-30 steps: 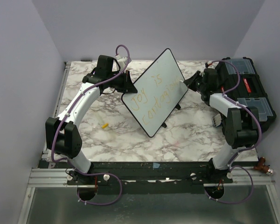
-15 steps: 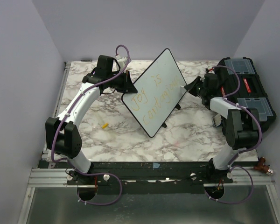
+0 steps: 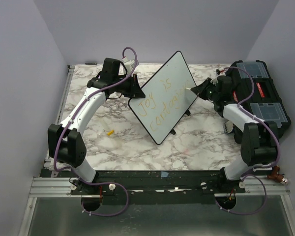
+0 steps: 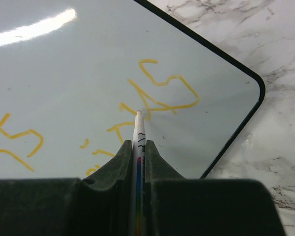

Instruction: Write a sentence on the whiteboard

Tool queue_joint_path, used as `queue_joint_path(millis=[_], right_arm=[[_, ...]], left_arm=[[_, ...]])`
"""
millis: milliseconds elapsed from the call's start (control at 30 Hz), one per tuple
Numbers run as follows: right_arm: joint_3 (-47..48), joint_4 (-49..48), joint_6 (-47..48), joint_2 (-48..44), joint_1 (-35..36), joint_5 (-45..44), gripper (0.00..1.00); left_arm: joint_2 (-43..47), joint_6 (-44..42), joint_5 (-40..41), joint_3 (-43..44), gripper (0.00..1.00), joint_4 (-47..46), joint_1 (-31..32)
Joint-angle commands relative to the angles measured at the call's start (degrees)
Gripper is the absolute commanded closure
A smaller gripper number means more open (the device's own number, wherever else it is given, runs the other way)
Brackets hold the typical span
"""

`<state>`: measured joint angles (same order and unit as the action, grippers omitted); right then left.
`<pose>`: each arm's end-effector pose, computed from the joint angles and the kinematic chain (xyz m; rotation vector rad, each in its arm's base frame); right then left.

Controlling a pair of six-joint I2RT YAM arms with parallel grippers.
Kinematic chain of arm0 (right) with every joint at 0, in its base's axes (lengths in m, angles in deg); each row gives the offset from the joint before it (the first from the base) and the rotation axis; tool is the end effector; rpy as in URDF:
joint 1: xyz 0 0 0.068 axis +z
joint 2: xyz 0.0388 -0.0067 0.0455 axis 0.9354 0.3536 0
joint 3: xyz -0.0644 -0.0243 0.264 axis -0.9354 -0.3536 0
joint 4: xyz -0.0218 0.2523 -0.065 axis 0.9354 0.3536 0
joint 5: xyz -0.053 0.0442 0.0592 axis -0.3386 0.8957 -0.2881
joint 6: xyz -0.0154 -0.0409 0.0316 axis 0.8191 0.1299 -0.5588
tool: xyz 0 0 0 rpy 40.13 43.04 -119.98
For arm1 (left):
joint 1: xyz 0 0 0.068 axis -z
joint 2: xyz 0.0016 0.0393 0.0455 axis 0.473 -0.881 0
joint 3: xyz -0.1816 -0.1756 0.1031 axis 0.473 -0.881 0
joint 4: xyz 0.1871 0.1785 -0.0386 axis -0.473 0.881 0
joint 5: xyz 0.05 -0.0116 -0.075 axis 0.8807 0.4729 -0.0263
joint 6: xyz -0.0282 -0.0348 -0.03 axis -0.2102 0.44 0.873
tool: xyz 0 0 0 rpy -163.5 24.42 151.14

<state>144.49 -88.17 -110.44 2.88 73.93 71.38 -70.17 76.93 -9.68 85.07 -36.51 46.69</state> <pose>0.3616 0.0398 0.2337 0.3334 2.0097 0.7346 0.3374 -0.1362 0.3384 0.4257 2.2707 -1.0808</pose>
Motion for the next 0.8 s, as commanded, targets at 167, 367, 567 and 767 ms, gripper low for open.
queue_joint_path(millis=[167, 367, 567, 767], right_arm=[[1.11, 5.82, -0.07, -13.82, 0.46, -4.11, 0.99], [-0.87, 6.99, -0.84, -18.59, 0.45, -3.77, 0.99], [-3.69, 6.95, -1.58, -21.41, 0.45, -2.73, 0.99], [-6.93, 7.10, -1.88, -24.32, 0.45, -1.90, 0.99]], left_arm=[[0.77, -4.81, 1.17, -0.83, 1.00, 2.98, 1.58], [2.16, -3.49, 1.09, -2.33, 1.00, 2.91, 1.58], [3.49, -2.95, 1.23, -5.10, 1.00, 3.00, 1.58], [5.72, -2.28, 1.65, -9.52, 1.00, 2.24, 1.57]])
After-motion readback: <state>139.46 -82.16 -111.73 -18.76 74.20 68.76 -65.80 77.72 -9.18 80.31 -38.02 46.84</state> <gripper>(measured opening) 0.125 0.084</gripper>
